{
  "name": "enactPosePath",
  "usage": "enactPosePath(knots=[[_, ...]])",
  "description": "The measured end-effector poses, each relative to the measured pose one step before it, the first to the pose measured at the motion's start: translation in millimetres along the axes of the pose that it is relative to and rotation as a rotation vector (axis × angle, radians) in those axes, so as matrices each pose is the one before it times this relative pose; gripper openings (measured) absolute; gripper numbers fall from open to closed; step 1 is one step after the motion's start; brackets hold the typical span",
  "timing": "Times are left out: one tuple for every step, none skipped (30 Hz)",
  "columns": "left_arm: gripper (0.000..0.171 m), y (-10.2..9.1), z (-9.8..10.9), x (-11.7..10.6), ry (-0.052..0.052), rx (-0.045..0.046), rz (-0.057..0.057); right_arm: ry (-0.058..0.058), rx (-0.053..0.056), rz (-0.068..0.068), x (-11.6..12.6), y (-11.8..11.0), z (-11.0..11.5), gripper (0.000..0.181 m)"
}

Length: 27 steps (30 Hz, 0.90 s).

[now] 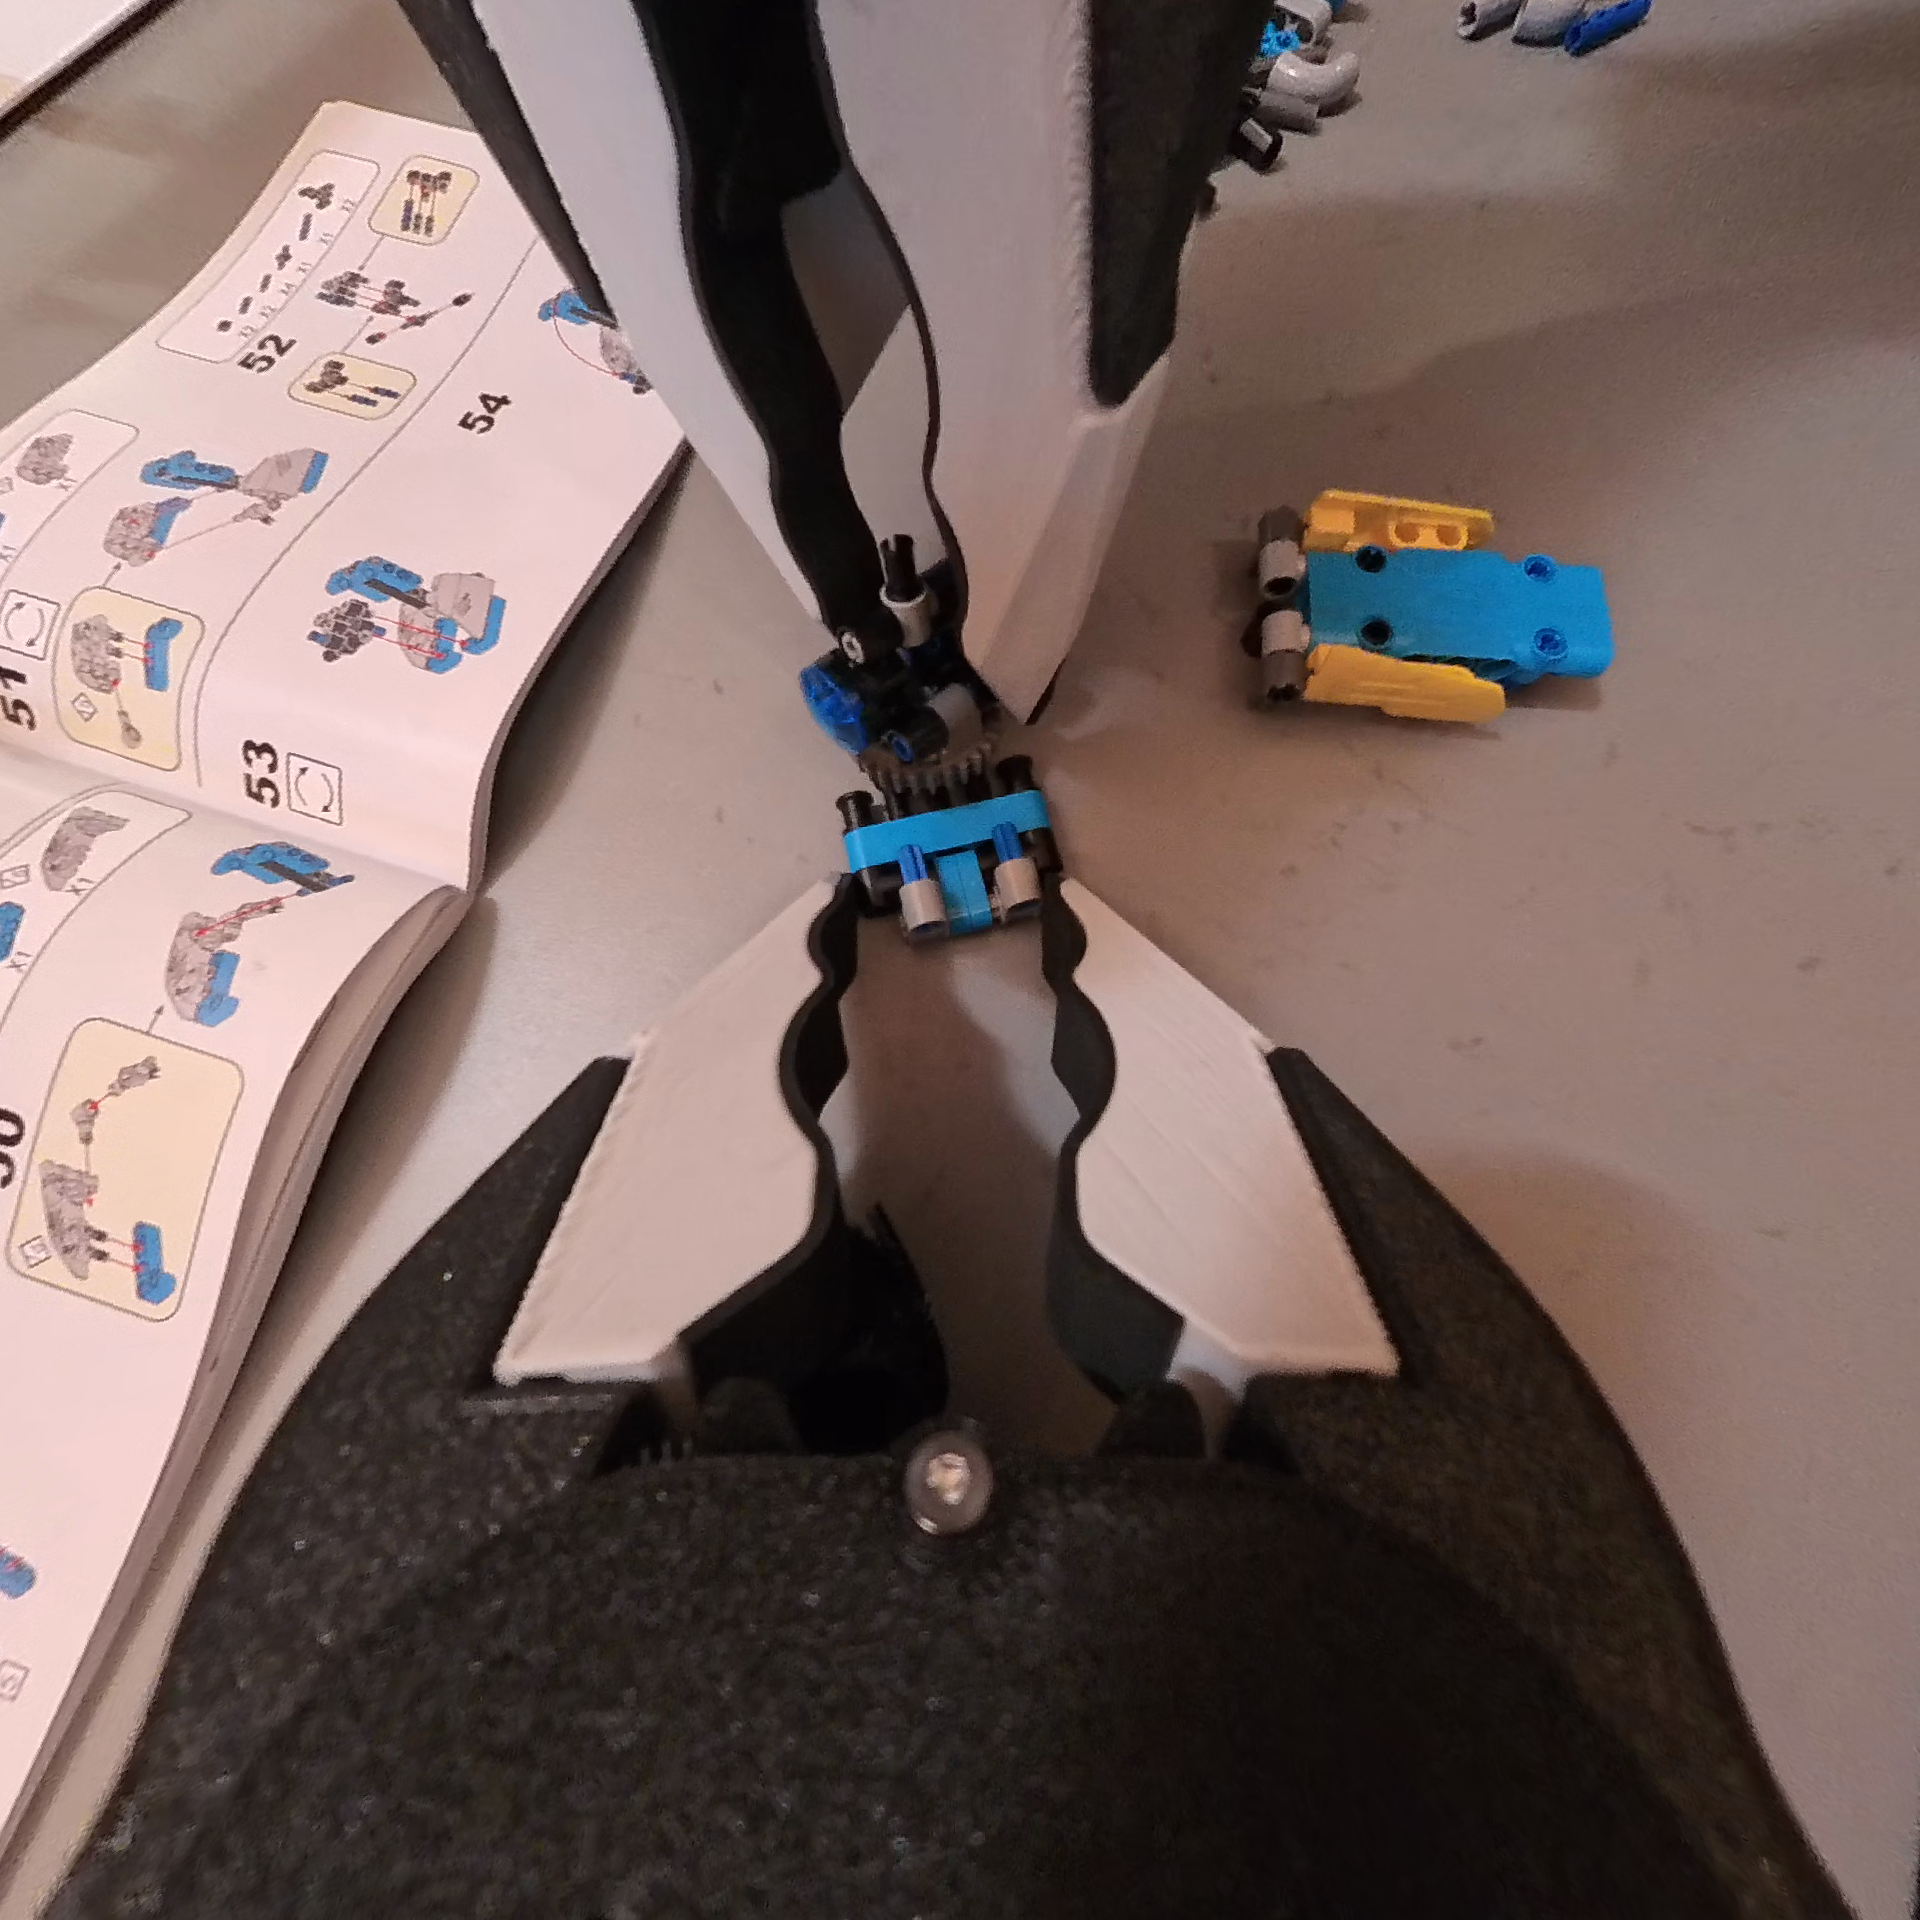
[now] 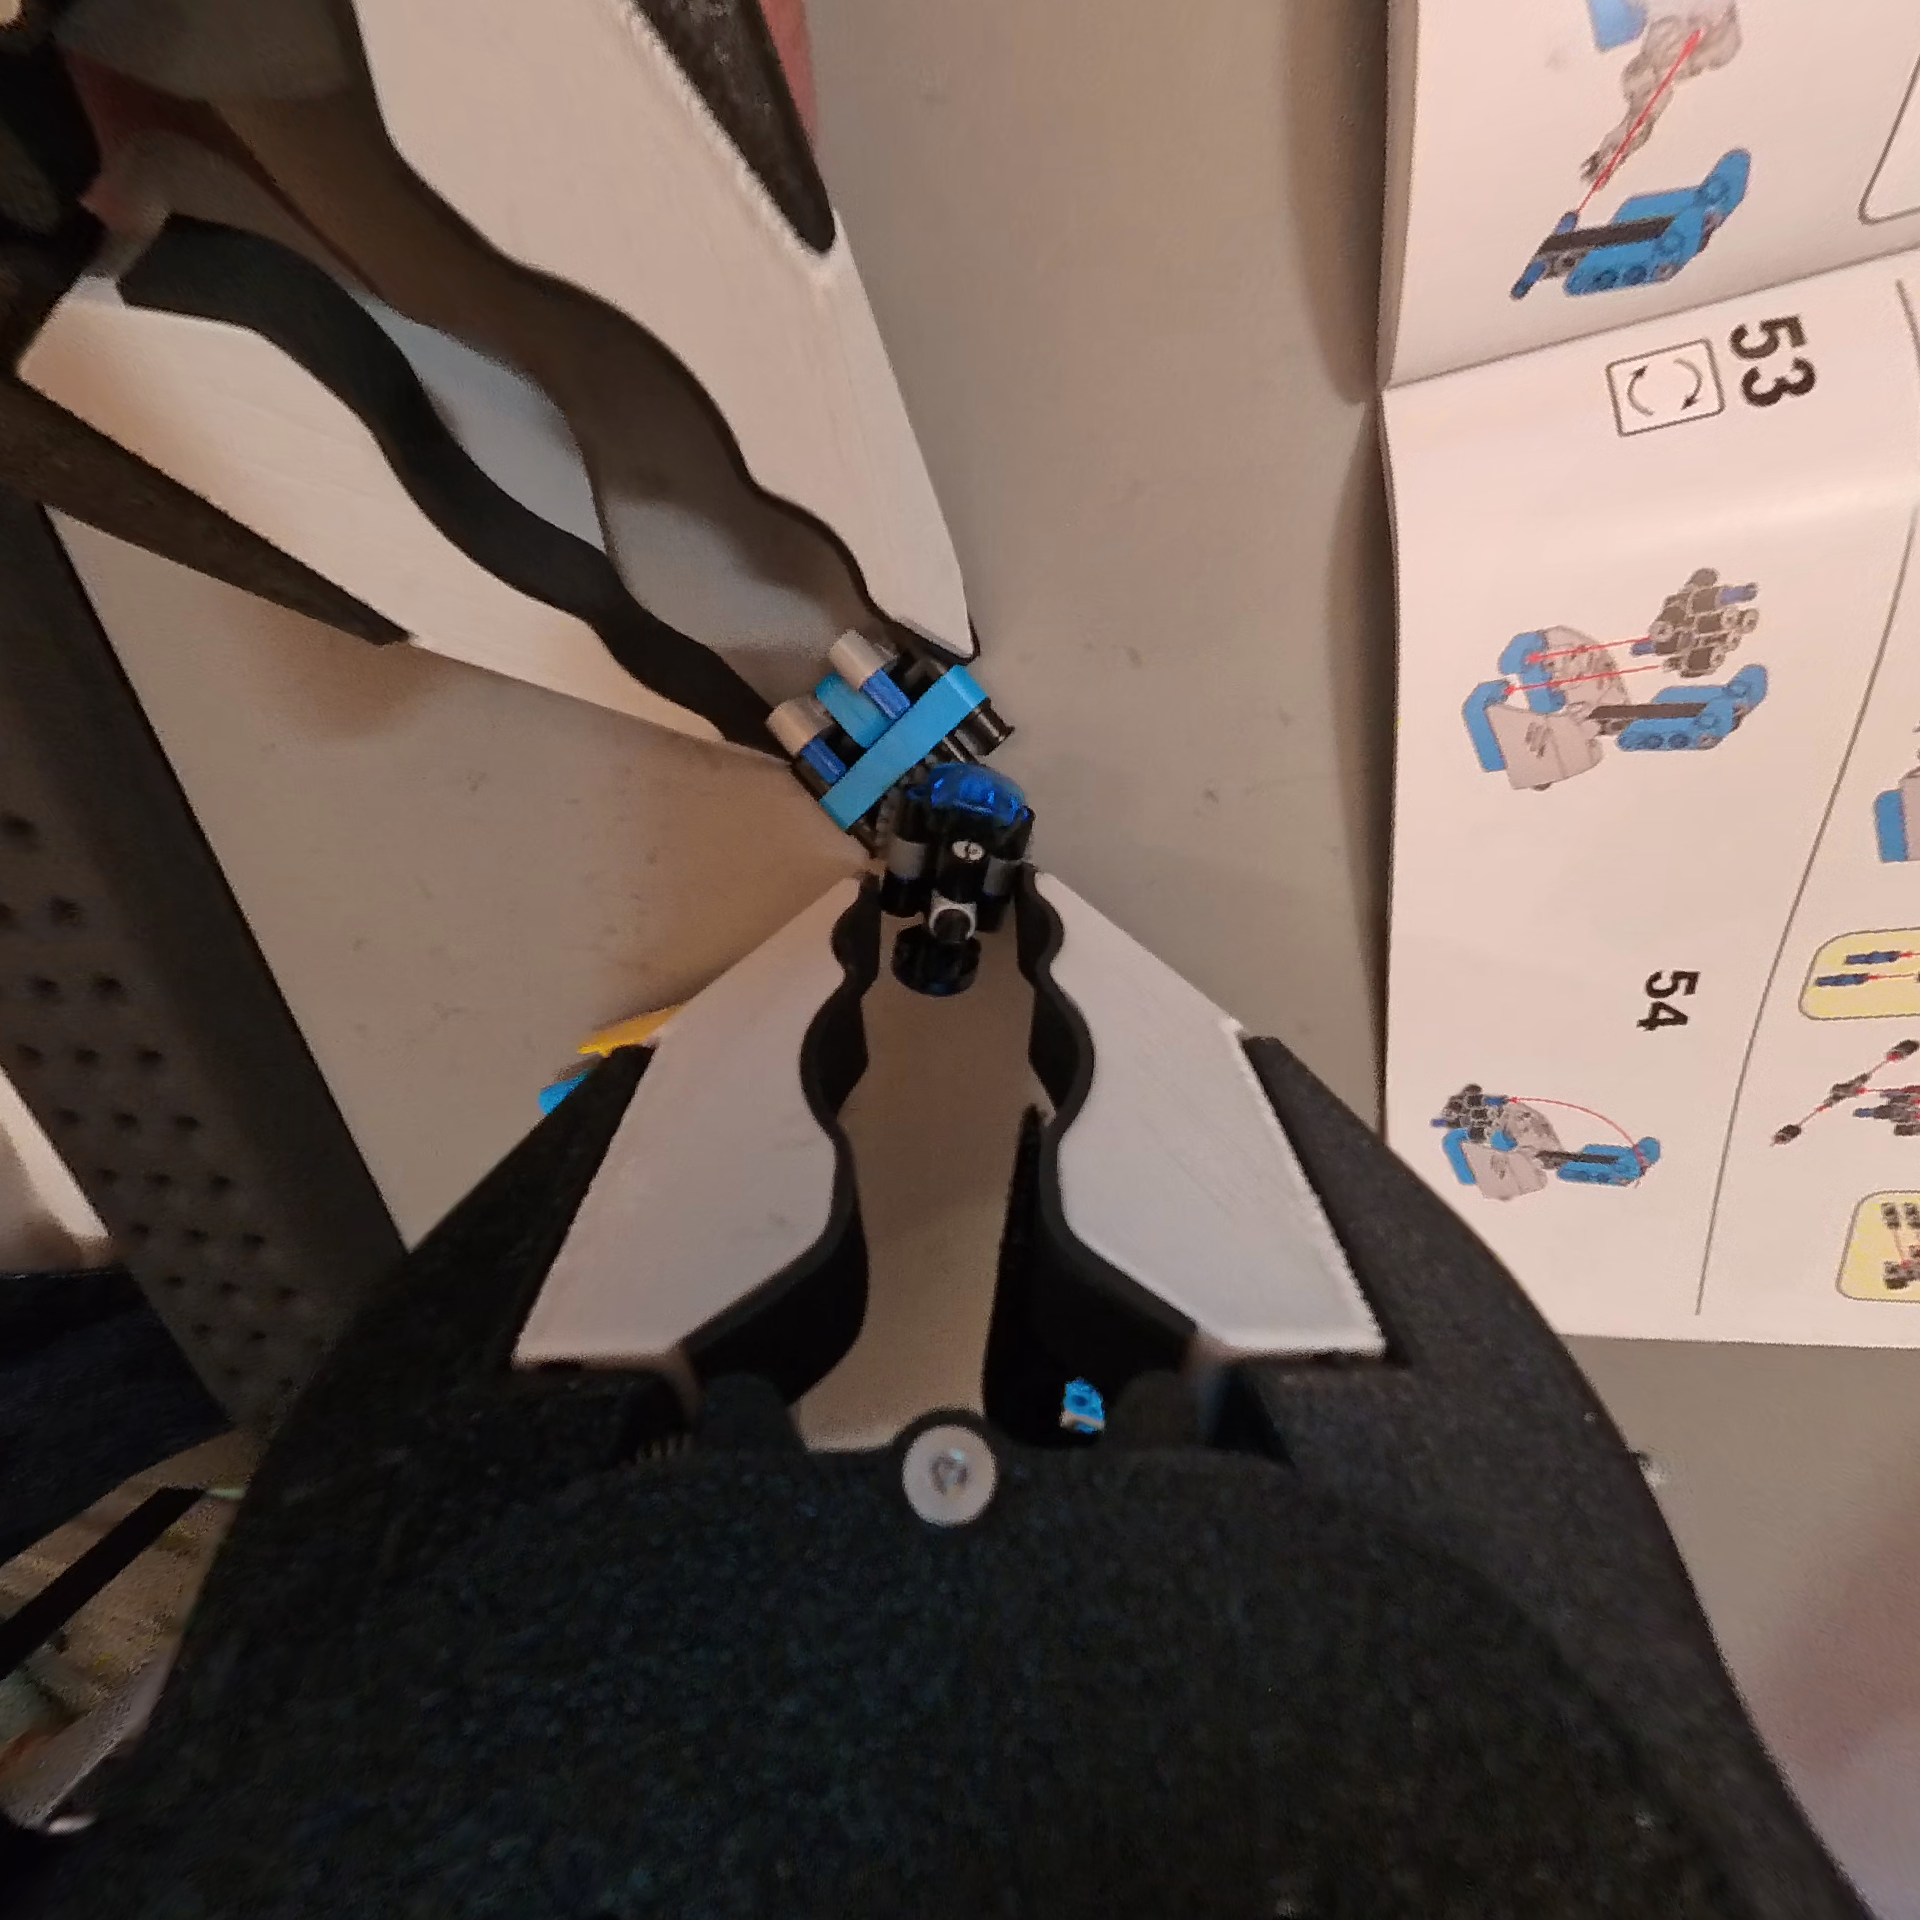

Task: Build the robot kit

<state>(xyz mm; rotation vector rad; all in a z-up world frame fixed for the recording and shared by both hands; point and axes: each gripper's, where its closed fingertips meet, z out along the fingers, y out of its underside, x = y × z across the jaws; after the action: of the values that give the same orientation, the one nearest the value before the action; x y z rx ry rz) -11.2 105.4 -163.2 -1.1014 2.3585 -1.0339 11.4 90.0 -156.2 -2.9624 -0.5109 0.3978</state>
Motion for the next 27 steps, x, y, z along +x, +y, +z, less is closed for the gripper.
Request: enactPosePath(knots=[[0.035, -0.14, 0.14, -0.03, -0.0039, 0.00017, -0.0021, 0.0048, 0.0061, -0.0098, 0.47, -0.14, 0.11, 0.026], [0.035, -0.09, 0.07, 0.02, -0.0049, 0.00026, 0.0002, 0.0046, 0.0028, -0.0068, 0.38, 0.06, 0.09, 0.025], [0.035, -0.16, -0.01, 0.00, -0.0045, 0.00032, 0.0033, 0.0032, 0.0002, -0.0065, 0.15, 0.22, 0.04, 0.025], [0.035, -0.04, 0.04, 0.03, -0.0009, 0.00004, 0.0007, 0.0068, -0.0039, -0.0165, 0.19, 0.02, 0.04, 0.025], [0.035, -0.04, 0.07, 0.06, 0.0014, -0.00019, -0.0030, 0.0109, -0.0054, -0.0157, 0.18, -0.14, -0.02, 0.025], [0.035, -0.06, 0.05, -0.01, -0.0009, 0.00011, -0.0006, 0.0056, -0.0091, -0.0004, 0.06, 0.03, 0.03, 0.025], [0.035, -0.18, -0.03, -0.07, -0.0054, 0.00073, 0.0013, -0.0002, -0.0139, 0.0171, 0.17, 0.21, 0.03, 0.025], [0.035, -0.30, 0.08, 0.00, -0.0094, 0.00082, -0.0003, -0.0065, -0.0101, 0.0387, 0.30, 0.17, -0.02, 0.025], [0.035, -0.22, 0.16, -0.10, -0.0120, 0.00043, -0.0028, -0.0059, -0.0090, 0.0348, 0.27, 0.28, 0.04, 0.025], [0.035, -0.39, 0.21, -0.05, -0.0125, 0.00012, -0.0054, 0.0033, -0.0020, 0.0178, 0.49, 0.06, 0.01, 0.025], [0.035, -0.20, 0.20, 0.05, -0.0114, -0.00040, -0.0076, 0.0086, 0.0000, 0.0121, 0.39, -0.09, 0.00, 0.024], [0.035, -0.19, 0.23, 0.23, -0.0082, -0.00066, -0.0096, 0.0207, -0.0003, 0.0004, 0.27, -0.18, 0.01, 0.024], [0.035, 0.06, 0.14, 0.14, -0.0046, -0.00079, -0.0077, 0.0340, -0.0015, -0.0198, 0.07, -0.45, -0.11, 0.024], [0.035, -0.15, 0.14, 0.10, -0.0041, 0.00000, -0.0030, 0.0376, -0.0043, -0.0196, -0.08, -0.57, -0.09, 0.024], [0.035, -0.54, 0.09, -0.03, -0.0074, 0.00183, 0.0014, 0.0344, -0.0101, -0.0198, -0.02, -0.12, -0.17, 0.024], [0.035, -0.49, 0.18, 0.13, -0.0114, 0.00099, 0.0070, 0.0307, -0.0093, -0.0318, -0.43, -0.55, 0.04, 0.024], [0.035, -0.20, 0.19, 0.20, -0.0119, -0.00005, 0.0070, 0.0249, -0.0136, -0.0194, 0.21, 0.14, -0.08, 0.024], [0.035, -0.10, 0.00, 0.13, -0.0072, 0.00002, 0.0004, 0.0077, -0.0125, 0.0071, -0.04, 0.15, 0.03, 0.024], [0.035, 0.21, 0.08, -0.02, 0.0014, -0.00093, -0.0111, -0.0038, -0.0102, 0.0213, 0.02, -0.23, 0.04, 0.024], [0.035, 0.18, 0.21, -0.06, 0.0082, -0.00113, -0.0170, -0.0118, -0.0045, 0.0208, -0.09, 0.23, -0.07, 0.024], [0.034, 0.22, 0.09, 0.02, 0.0090, -0.00101, -0.0120, -0.0244, 0.0004, 0.0298, -0.12, 0.24, -0.01, 0.024], [0.035, 0.13, 0.13, 0.07, 0.0055, -0.00111, -0.0069, -0.0324, 0.0068, 0.0336, -0.17, -0.12, -0.04, 0.024], [0.035, 0.07, 0.16, 0.05, 0.0025, -0.00087, -0.0044, -0.0354, 0.0126, 0.0271, 0.04, 0.15, 0.16, 0.024], [0.035, -0.07, 0.12, 0.05, 0.0024, -0.00043, -0.0047, -0.0387, 0.0159, 0.0308, 0.01, 0.25, 0.17, 0.024], [0.035, -0.16, 0.19, -0.09, 0.0031, -0.00007, -0.0052, -0.0322, 0.0184, 0.0224, -0.36, 0.00, 0.25, 0.024], [0.035, -0.17, 0.03, 0.07, 0.0035, -0.00004, -0.0038, -0.0244, 0.0189, 0.0092, -0.93, 0.35, 0.07, 0.024], [0.035, -0.21, 0.11, -0.01, 0.0036, -0.00044, -0.0020, -0.0109, 0.0120, -0.0005, -0.14, 0.16, 0.03, 0.024]])
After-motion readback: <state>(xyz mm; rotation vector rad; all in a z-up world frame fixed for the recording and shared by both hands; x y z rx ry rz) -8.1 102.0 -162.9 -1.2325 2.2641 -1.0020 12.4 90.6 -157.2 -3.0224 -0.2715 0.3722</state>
